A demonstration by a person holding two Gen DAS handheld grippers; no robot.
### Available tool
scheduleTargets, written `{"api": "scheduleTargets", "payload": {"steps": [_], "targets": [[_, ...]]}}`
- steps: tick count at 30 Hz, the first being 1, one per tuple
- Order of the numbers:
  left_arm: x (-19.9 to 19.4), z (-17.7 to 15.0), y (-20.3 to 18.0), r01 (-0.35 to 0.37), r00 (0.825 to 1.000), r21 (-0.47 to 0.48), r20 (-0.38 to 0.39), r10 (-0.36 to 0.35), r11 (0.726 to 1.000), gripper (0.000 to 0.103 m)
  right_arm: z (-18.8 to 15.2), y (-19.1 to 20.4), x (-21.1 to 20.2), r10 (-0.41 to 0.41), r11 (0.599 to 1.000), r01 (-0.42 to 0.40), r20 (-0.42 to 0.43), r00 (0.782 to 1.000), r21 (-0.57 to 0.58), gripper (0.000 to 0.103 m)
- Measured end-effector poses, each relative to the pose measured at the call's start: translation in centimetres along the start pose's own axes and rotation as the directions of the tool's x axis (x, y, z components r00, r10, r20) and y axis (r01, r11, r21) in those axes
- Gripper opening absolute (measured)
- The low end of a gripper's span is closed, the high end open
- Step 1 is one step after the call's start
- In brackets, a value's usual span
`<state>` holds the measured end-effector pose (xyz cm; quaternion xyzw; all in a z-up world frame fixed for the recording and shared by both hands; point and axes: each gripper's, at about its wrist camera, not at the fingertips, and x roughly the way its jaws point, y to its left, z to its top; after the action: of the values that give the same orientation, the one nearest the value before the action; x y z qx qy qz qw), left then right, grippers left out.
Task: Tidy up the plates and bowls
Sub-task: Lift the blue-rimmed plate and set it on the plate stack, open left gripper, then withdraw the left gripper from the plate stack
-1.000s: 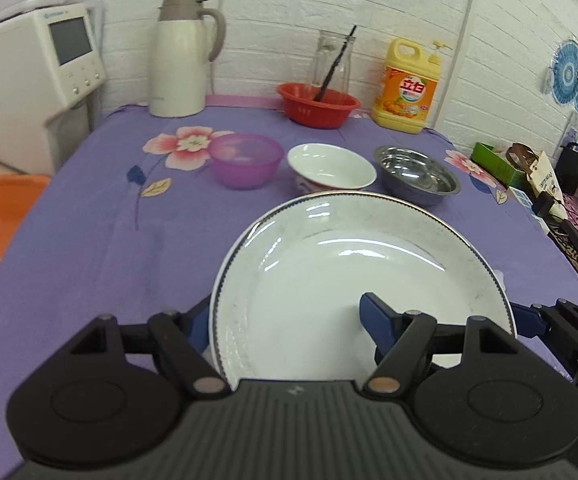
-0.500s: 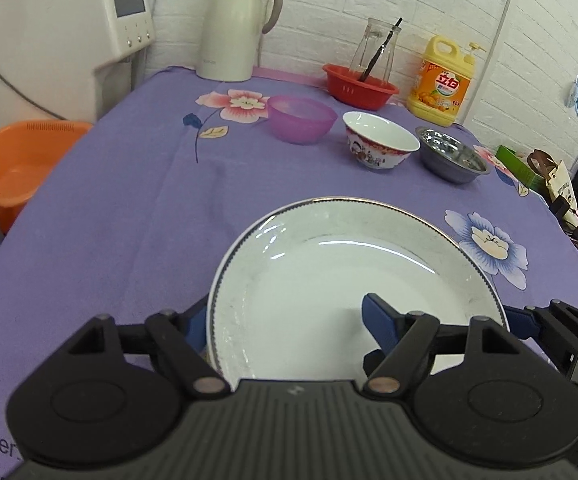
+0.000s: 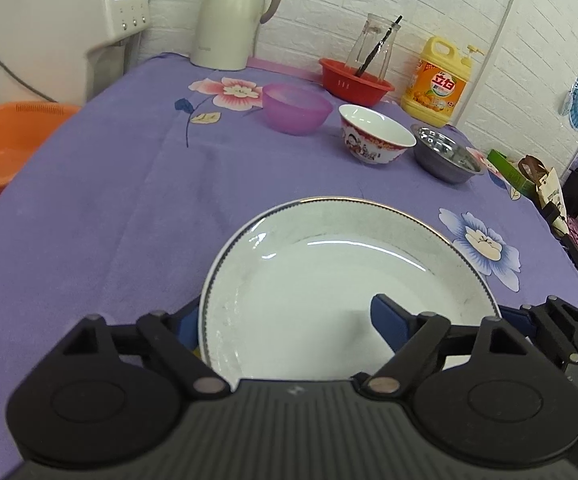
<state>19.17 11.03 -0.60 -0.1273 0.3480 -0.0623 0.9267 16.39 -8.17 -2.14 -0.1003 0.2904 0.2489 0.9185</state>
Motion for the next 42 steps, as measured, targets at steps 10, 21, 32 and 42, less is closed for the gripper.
{"api": "scheduleTargets", "payload": {"steps": [10,21,32,42], "targets": [[-3.3,1.9,-1.0,0.047,0.988,0.027,0.145,-0.05,0.999,0.098,0.2,-0.5,-0.4,-0.024,0.999,0.024,0.018,1.0,0.024,0.103],[-3.4,2.4,-1.6,0.049,0.987,0.021,0.155,-0.051,0.999,0.098,0.2,-3.5,-2.6,-0.082,0.991,0.069,0.11,0.991,0.117,0.103],[-1.8,2.4,-3.4,0.055,0.991,0.021,0.123,-0.057,0.998,0.101,-0.8,-7.3,-2.6,-0.044,0.962,0.021,0.077,0.996,0.271,0.103],[-0.3,3.1,-5.0,0.061,0.992,0.003,0.114,-0.061,0.998,0.101,-1.3,-10.6,-3.6,0.004,0.87,-0.031,0.056,0.998,0.493,0.103]]}}
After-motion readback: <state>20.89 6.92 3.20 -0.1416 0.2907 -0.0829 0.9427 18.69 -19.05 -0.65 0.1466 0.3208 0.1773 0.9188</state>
